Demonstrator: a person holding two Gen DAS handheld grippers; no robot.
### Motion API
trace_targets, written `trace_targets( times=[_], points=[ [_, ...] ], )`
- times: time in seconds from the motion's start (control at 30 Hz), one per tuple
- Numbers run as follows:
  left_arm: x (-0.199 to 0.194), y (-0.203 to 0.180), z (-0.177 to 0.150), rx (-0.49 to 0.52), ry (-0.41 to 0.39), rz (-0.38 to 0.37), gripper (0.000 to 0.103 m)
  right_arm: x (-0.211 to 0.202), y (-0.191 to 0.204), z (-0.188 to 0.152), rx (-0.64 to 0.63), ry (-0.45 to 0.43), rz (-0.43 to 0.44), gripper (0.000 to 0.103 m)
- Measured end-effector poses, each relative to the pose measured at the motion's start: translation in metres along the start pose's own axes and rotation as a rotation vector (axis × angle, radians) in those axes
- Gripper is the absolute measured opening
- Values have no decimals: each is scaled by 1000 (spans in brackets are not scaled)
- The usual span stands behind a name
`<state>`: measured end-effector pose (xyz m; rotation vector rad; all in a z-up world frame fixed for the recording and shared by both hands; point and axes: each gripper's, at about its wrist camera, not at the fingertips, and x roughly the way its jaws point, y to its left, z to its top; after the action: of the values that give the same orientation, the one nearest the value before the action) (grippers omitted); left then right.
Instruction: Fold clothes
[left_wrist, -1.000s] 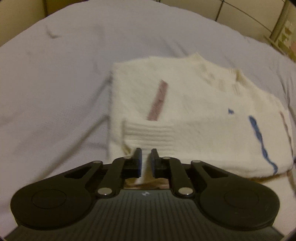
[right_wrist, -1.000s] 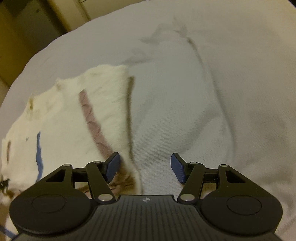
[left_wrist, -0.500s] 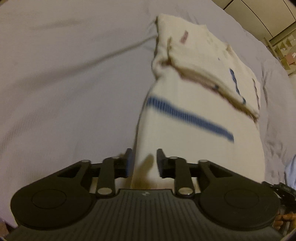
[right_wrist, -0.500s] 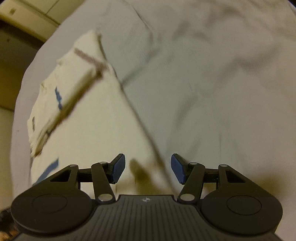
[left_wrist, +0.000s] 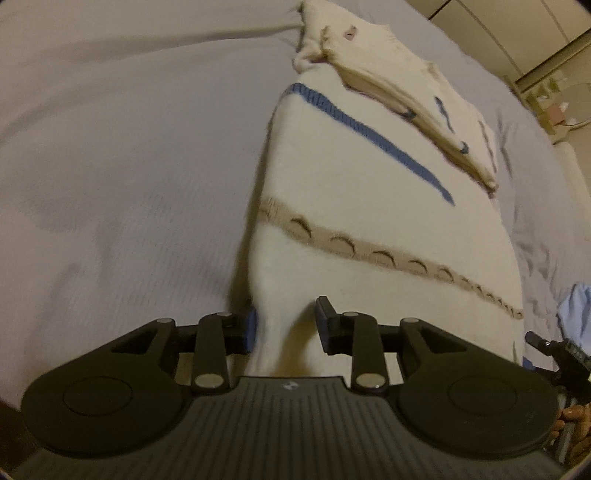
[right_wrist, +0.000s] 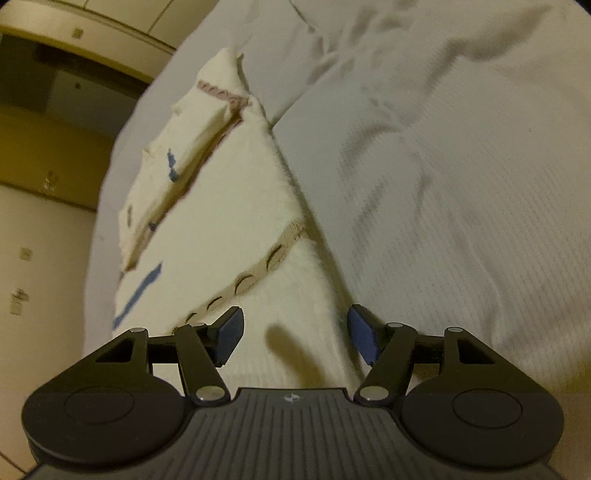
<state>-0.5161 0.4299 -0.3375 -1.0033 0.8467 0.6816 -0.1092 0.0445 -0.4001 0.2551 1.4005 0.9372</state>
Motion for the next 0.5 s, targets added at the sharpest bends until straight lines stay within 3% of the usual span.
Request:
trace_targets(
  times=[0.17,0.3,0.33,0.43,0.5],
  points=[
    [9,23,1,26,-16,-128,26,3,-12,-5,-23,-30,59,53],
    [16,27,-2,63,-46,-240,27,8,-23,-10,-30,-36,170,45],
    [17,26,-4,78,-55,-269,27,10,-26,-11,-31,-38,198,39],
    [21,24,-9,121,-82,-355,28,16,-33,-17,-55,-39,274,38],
    [27,26,-15,146,-104,-373,30,21,-38,-21,-52,-56,315,38]
  ],
)
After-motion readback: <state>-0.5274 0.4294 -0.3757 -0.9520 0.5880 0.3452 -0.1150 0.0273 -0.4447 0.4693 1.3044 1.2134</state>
